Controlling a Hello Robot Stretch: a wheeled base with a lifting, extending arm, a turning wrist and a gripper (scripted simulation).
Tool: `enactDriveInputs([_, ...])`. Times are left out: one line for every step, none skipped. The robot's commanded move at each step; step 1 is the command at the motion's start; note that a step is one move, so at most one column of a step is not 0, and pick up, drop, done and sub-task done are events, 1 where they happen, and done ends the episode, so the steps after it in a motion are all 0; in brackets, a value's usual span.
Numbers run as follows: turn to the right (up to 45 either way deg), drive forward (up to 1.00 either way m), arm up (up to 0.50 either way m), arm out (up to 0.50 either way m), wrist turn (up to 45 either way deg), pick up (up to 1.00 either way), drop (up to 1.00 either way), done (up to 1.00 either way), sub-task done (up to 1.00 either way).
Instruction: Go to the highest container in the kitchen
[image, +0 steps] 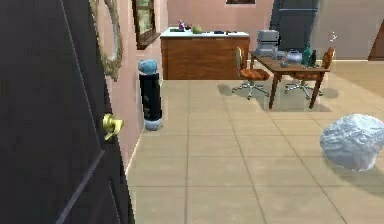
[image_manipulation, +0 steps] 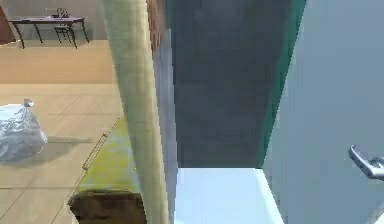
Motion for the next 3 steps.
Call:
enactDriveInputs([0.0, 1.0, 0.0, 0.0, 0.0, 0.0, 0.0, 0.0, 0.0])
enactDriveInputs([6.0, 0.0, 0.0, 0.0, 0.0, 0.0, 0.0, 0.0, 0.0])
enactDriveInputs([0.0, 0.65, 0.0, 0.0, 0.0, 0.0, 0.0, 0.0, 0.0])
